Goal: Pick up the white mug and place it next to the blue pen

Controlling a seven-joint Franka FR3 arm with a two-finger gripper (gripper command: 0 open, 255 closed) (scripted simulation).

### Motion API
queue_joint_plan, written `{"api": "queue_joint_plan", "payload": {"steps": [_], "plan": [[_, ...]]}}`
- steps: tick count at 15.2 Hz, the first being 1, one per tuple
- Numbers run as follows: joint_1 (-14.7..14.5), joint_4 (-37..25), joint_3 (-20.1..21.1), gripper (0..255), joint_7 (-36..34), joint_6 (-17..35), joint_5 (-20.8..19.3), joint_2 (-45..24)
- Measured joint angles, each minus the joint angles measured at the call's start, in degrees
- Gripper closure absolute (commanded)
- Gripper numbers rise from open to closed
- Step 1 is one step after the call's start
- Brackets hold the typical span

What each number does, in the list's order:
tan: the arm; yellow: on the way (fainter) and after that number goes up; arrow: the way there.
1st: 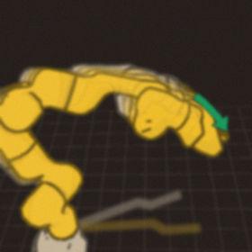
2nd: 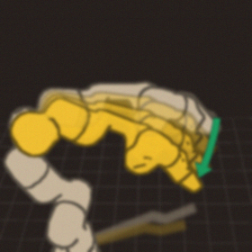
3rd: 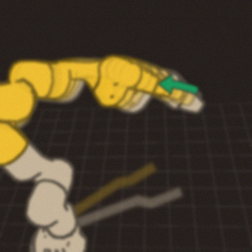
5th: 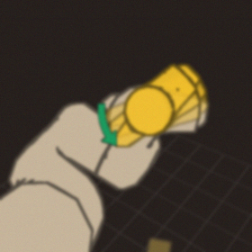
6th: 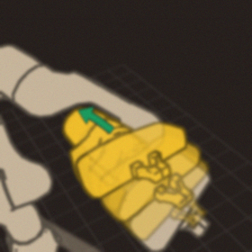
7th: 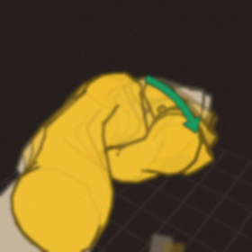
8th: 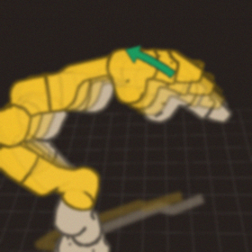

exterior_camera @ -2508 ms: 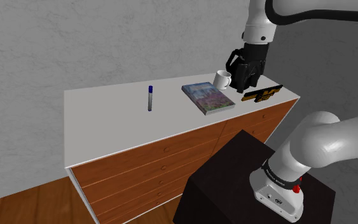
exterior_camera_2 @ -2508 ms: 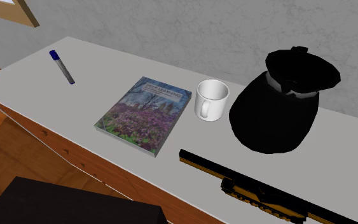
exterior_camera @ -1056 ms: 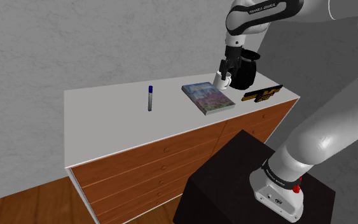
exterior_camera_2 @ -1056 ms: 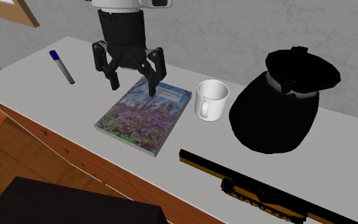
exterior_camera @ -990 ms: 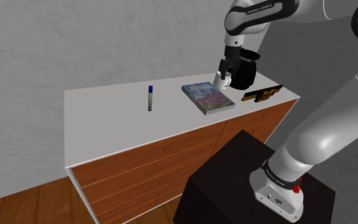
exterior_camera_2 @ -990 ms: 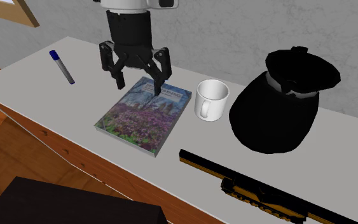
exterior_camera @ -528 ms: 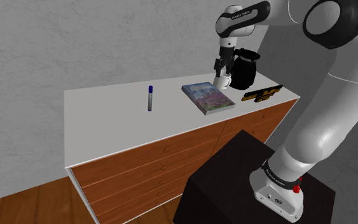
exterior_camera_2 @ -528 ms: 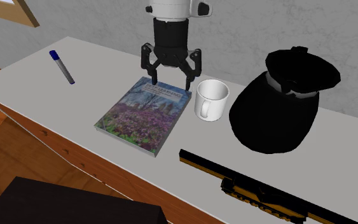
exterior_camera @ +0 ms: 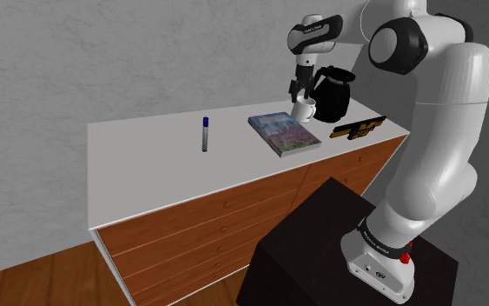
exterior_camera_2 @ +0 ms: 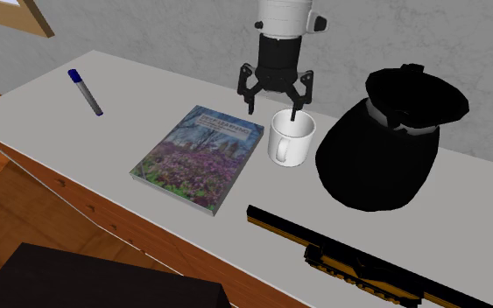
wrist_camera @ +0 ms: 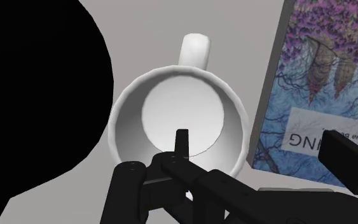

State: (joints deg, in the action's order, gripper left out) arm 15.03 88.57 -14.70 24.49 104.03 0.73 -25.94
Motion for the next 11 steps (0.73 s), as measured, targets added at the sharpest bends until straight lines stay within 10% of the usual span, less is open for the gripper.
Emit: {"api": "queue_joint_plan", "payload": {"steps": [11], "plan": [[0.4,3.0,0.1,0,0.4,4.8,0.4,-1.7]]}}
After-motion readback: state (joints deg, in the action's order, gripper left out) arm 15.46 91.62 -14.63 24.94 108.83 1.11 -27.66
